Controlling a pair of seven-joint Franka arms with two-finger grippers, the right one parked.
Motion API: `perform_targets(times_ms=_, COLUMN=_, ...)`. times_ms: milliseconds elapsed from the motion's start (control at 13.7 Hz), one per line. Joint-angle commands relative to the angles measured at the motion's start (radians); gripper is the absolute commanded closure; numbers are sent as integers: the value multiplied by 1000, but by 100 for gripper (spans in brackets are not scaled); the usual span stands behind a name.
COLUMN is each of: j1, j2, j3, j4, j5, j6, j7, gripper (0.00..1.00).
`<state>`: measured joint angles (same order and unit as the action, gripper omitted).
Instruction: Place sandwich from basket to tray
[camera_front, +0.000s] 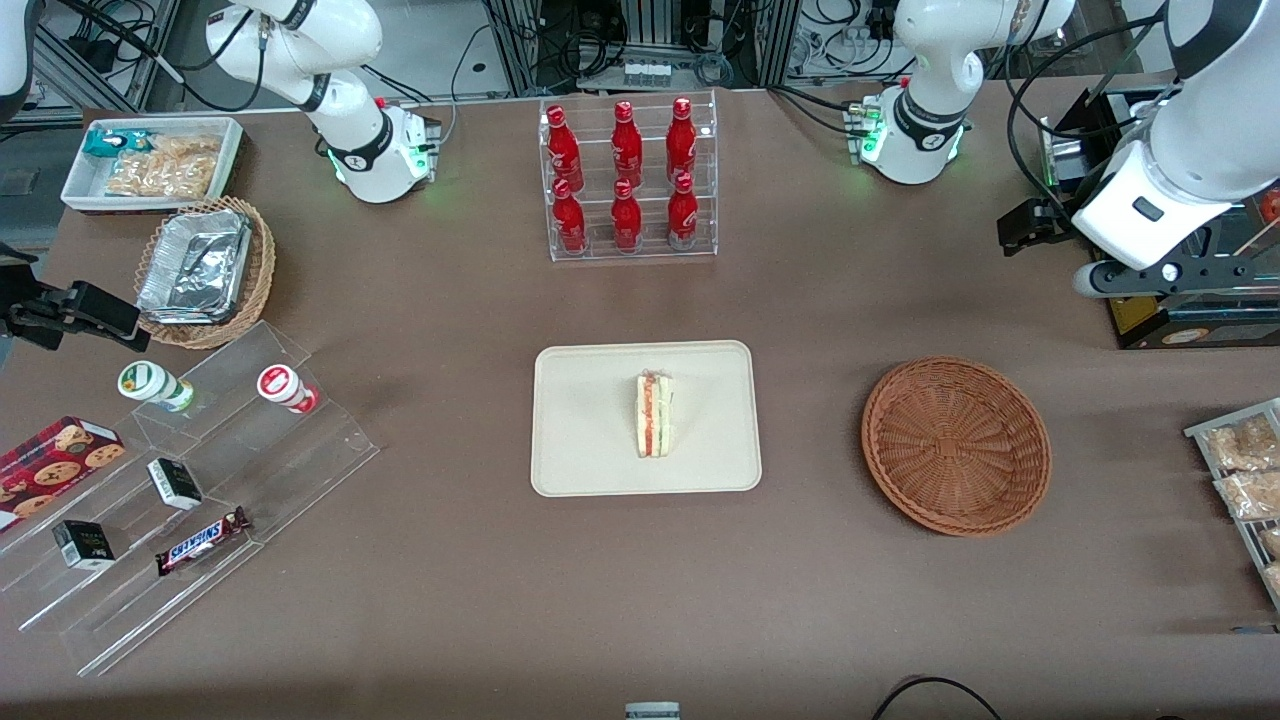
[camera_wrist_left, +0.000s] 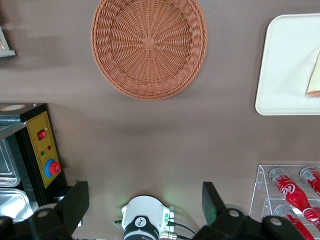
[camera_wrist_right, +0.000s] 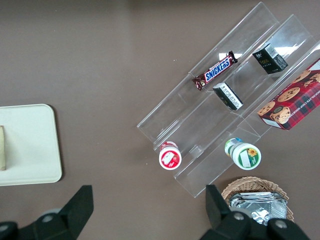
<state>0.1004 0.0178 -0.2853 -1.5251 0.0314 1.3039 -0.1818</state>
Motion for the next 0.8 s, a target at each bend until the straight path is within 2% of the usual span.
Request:
perform_targets(times_ms=0, j1=-7, j2=-24, j3=11, j4=-10, j5=-1, j6=-11, j7=12, gripper=0)
perform_targets(times_ms=146, j1=-8, j2=5, j3=9, j4=34, j5=-11, j6=-15, j7=5, gripper=0)
perform_targets(times_ms=728, j1=-10, j2=13, j3=8, j4=32, j5=-13, j6=-15, j7=5, gripper=0)
